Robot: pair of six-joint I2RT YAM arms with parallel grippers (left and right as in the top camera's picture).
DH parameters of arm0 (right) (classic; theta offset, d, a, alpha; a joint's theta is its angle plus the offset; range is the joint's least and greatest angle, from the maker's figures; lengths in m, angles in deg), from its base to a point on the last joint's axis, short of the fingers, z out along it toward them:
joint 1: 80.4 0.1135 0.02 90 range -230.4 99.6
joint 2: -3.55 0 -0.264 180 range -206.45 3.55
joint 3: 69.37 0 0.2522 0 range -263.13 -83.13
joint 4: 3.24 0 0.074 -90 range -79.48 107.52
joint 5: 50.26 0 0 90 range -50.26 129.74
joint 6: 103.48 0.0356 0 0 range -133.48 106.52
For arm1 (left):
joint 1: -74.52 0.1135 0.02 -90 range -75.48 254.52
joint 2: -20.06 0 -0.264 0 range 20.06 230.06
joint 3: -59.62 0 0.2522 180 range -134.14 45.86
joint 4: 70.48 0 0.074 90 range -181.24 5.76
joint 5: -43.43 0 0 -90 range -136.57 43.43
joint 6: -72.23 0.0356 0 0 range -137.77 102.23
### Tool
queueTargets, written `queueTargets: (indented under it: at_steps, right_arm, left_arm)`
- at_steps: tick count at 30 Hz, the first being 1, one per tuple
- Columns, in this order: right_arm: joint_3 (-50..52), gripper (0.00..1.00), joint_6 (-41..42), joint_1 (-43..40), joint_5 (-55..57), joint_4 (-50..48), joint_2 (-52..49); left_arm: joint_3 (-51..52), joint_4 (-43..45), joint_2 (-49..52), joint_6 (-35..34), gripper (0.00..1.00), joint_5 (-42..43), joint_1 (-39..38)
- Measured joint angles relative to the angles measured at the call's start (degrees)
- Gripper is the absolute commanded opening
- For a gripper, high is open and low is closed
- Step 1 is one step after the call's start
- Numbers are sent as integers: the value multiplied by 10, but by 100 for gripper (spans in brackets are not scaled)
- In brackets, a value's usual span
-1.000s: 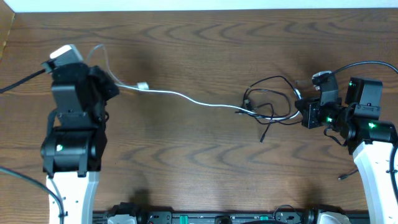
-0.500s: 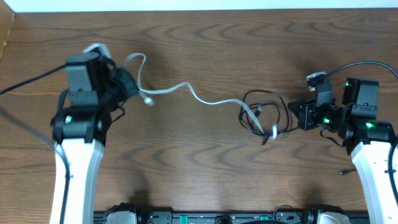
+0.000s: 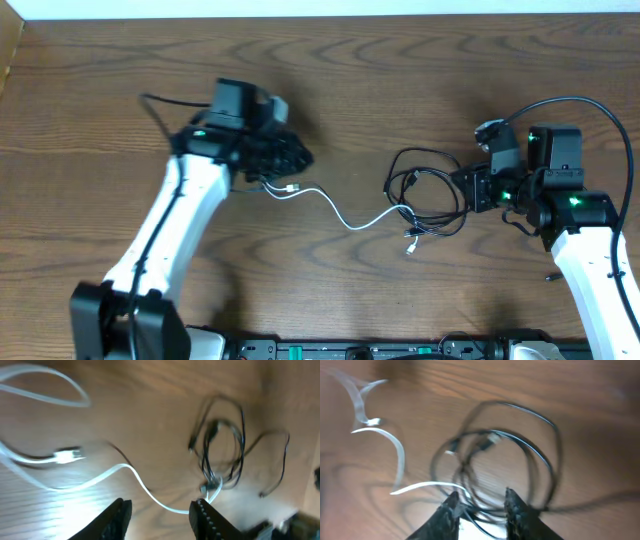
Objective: Untangle cables
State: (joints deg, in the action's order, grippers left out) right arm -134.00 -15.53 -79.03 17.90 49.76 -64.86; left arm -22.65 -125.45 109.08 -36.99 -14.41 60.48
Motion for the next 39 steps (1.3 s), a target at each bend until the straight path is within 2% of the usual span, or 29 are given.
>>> queueTargets:
  at_steps: [5,12,21,28,39]
  right_arm:
    - [0,36,33,0,76,15,0]
    - [0,38,48,0,109,21,0]
    - [0,38,51,0,115,25,0]
    - [0,38,51,0,115,30,0]
    - [0,38,51,0,116,30,0]
  left_arm:
    - [0,2,38,2,44,7,-70]
    - [0,25,114,0,44,8,-148]
    - [0,125,172,-47,44,8,-218]
    - [0,190,175,-76,44,8,-243]
    - [0,196,175,-111,44,-25,-243]
